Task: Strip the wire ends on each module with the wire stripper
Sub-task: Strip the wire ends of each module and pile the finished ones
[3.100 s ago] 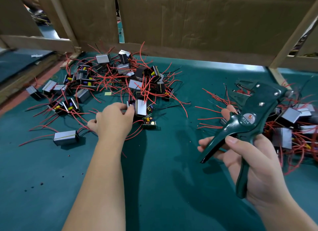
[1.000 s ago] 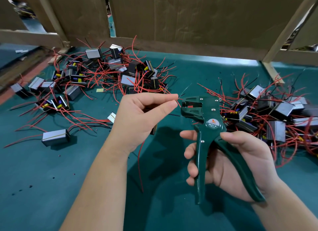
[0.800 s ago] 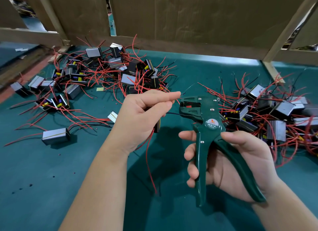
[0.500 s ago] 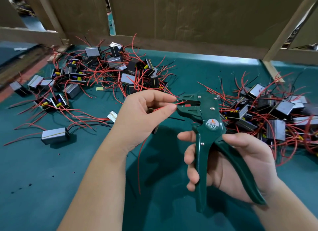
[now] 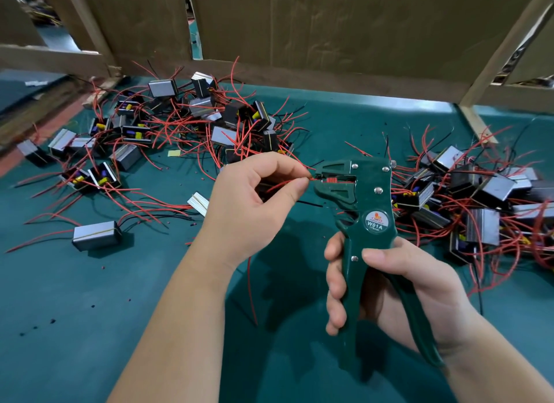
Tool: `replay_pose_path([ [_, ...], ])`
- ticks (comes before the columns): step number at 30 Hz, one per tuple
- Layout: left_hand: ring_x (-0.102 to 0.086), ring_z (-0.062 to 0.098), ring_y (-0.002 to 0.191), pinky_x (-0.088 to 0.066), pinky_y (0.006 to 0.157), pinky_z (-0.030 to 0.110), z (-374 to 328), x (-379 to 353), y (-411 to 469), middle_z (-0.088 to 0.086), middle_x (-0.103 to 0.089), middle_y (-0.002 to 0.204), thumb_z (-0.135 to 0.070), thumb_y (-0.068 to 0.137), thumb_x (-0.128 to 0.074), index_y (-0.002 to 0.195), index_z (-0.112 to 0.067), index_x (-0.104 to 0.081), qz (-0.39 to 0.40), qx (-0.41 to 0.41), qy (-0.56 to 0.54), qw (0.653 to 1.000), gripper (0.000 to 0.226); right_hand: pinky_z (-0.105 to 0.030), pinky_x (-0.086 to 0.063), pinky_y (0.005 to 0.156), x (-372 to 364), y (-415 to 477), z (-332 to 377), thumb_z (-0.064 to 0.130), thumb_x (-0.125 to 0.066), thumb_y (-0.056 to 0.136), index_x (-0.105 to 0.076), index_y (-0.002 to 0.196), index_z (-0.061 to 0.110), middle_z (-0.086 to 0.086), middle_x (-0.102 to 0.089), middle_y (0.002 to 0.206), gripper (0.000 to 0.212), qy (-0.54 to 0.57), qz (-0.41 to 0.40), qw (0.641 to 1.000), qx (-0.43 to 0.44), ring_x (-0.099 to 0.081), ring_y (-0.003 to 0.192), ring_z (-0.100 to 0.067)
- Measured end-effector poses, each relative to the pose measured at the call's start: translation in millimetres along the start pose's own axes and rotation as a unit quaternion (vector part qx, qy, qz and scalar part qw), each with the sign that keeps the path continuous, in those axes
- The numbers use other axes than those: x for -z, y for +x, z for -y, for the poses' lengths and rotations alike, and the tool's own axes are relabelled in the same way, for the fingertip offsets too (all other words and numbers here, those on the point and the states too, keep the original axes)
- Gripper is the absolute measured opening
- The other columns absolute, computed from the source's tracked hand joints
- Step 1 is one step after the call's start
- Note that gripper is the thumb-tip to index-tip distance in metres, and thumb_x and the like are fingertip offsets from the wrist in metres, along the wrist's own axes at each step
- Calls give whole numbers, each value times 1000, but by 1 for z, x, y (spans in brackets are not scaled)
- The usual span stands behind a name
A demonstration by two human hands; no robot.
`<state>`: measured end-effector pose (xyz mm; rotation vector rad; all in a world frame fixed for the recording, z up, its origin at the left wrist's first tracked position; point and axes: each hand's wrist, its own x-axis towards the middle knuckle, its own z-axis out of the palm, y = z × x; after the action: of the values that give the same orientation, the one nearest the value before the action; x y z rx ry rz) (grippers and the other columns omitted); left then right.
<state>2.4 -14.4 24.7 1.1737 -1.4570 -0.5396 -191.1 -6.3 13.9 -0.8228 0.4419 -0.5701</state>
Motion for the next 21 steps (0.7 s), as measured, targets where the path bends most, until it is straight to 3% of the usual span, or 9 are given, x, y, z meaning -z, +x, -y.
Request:
replay_pose_path([
  [6, -58, -7, 68, -41, 68, 5, 0, -1, 0, -15, -64, 74, -4, 82, -68, 81, -21, -66, -9, -15, 30, 999, 18, -47, -51, 62, 1, 1, -1, 28, -79, 70, -65, 94, 3, -21, -59, 72, 38, -5, -7, 1000, -5, -60, 58, -35],
  [10, -57, -8, 67, -40, 66, 4, 0, -2, -1, -18, -63, 72, -7, 83, -66, 82, -23, -65, 2, -13, 48, 999, 16, -43, -50, 56, -5, 0, -4, 42, -79, 71, -64, 87, 6, -18, -56, 66, 42, -1, -45, 999, -8, -57, 51, -31],
  [15, -50, 1, 55, -42, 57, 16, 9, -2, -1, -15, -61, 60, -22, 93, -59, 75, -25, -65, 113, 117, 89, 983, 19, -25, -36, 38, -15, 7, -4, 50, -67, 71, -53, 72, 11, -9, -39, 52, 42, 15, -191, 981, 4, -35, 32, -19],
  [18, -49, 4, 56, -42, 58, 26, 10, -1, -2, -16, -60, 60, -34, 92, -57, 69, -27, -63, 147, 133, 82, 977, 24, -35, -47, 47, -13, 7, 1, 47, -62, 79, -60, 82, 7, -12, -50, 62, 39, 57, -151, 986, 48, -48, 45, -25],
  [21, -56, 10, 63, -51, 68, 35, 10, 2, 1, -10, -60, 63, -41, 82, -55, 71, -25, -64, 108, 148, 16, 983, 22, -45, -55, 62, -6, 6, 7, 41, -56, 76, -61, 94, 4, -16, -57, 75, 42, 106, -158, 977, 93, -57, 62, -32],
])
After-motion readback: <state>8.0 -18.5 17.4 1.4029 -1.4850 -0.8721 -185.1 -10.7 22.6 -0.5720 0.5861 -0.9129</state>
